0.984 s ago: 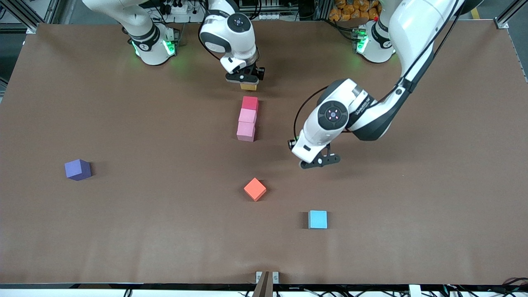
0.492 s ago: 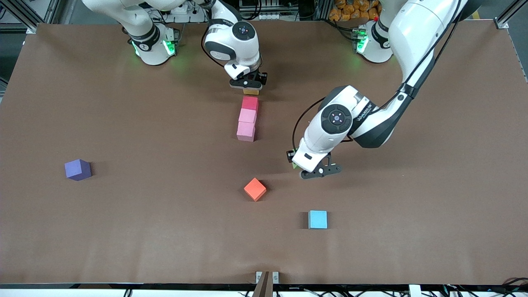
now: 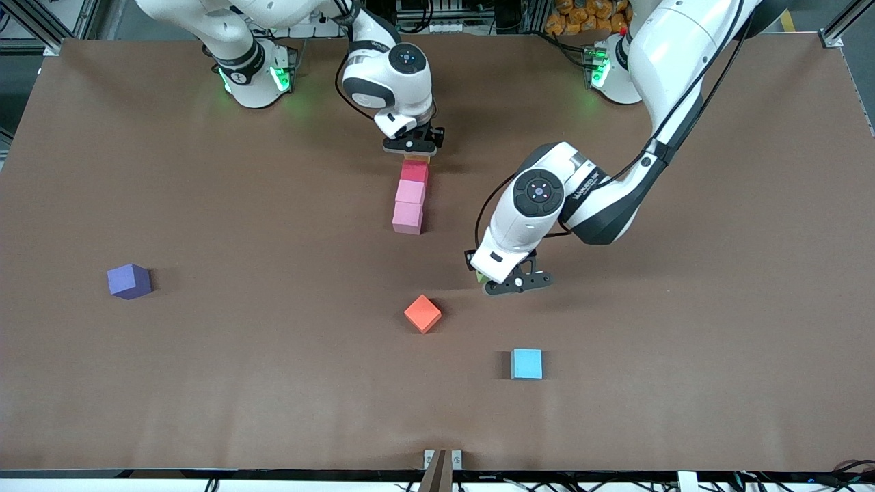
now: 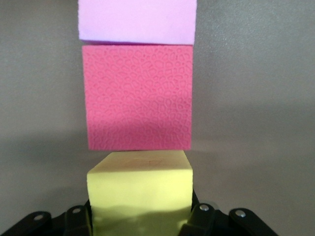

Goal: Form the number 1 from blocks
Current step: 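Set the yellow cube against the red cube and open the right gripper, then withdraw the right gripper while the left gripper brings the green cube over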

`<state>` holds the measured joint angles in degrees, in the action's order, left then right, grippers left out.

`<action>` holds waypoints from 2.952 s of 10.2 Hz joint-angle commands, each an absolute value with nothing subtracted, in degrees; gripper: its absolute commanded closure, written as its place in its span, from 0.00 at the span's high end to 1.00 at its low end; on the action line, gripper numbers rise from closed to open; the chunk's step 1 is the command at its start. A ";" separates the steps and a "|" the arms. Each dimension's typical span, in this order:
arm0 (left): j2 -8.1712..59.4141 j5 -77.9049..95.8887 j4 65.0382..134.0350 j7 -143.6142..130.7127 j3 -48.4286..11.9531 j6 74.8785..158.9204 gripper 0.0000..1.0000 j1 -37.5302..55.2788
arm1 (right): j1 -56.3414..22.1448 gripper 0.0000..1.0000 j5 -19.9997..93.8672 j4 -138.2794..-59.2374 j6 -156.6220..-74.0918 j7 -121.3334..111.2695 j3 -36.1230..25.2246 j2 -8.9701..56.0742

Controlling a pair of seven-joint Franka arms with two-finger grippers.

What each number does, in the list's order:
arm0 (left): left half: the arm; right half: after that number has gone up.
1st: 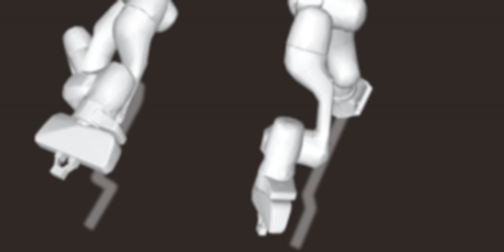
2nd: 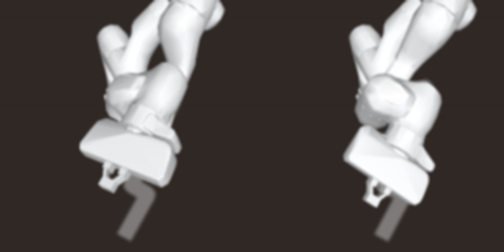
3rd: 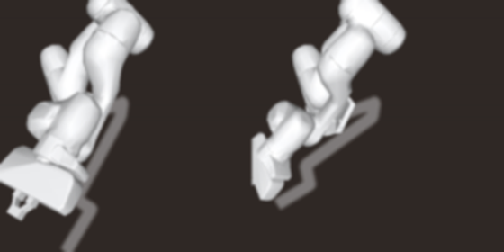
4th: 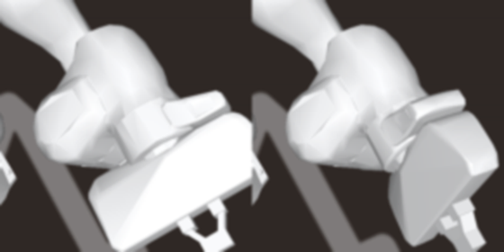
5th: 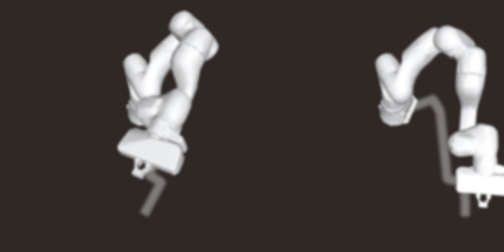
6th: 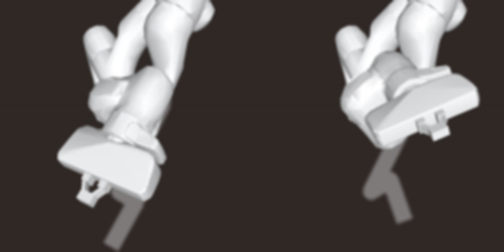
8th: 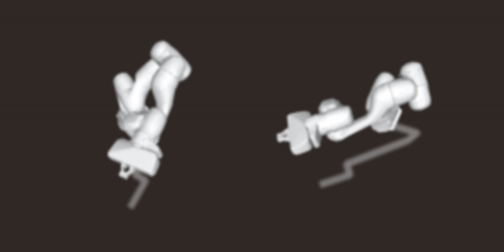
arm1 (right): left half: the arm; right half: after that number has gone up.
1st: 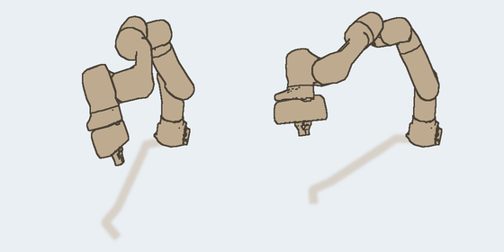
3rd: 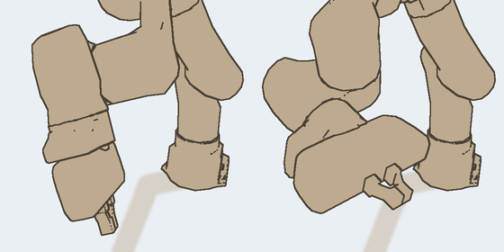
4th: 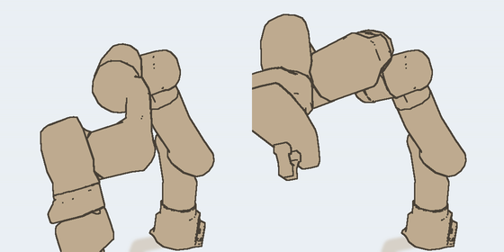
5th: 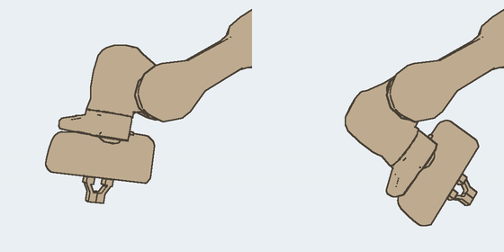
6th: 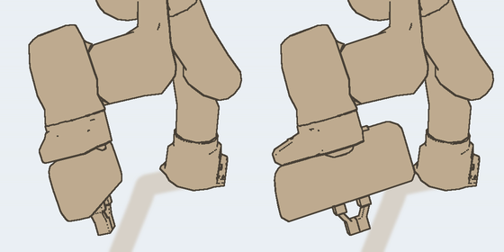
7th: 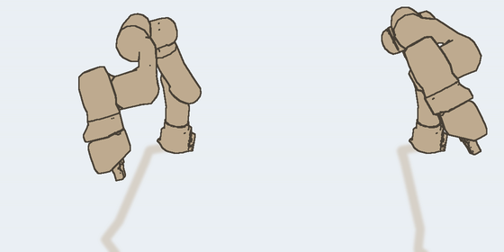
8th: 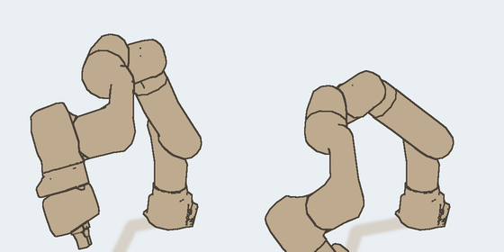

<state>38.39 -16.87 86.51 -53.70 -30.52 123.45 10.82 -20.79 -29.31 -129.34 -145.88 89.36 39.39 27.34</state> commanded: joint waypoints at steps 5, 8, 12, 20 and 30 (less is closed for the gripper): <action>38.76 -19.16 85.17 -54.58 -30.15 123.31 0.00 11.51 | -21.62 0.00 -32.61 -126.21 -145.99 92.20 37.71 30.67; 38.58 -19.25 85.25 -54.49 -30.15 123.31 0.00 11.51 | -21.53 1.00 -32.78 -126.21 -145.20 91.50 36.91 30.24; 38.23 -19.25 86.04 -54.58 -30.23 122.61 0.00 11.60 | -20.39 1.00 -32.17 -126.65 -142.91 90.79 38.14 24.88; 28.85 -19.25 99.20 -52.65 -30.59 122.43 0.00 11.25 | -9.61 1.00 -7.26 -126.56 -126.69 56.16 42.72 7.07; 26.97 -19.07 109.25 -71.53 -48.78 122.78 0.00 21.23 | -4.48 1.00 -0.97 -101.88 -108.11 9.27 3.81 2.98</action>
<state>26.16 -17.98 109.14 -68.90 -48.71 122.39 17.29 -4.27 -2.62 -104.86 -109.26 14.76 7.21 1.51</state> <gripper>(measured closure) 0.454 0.000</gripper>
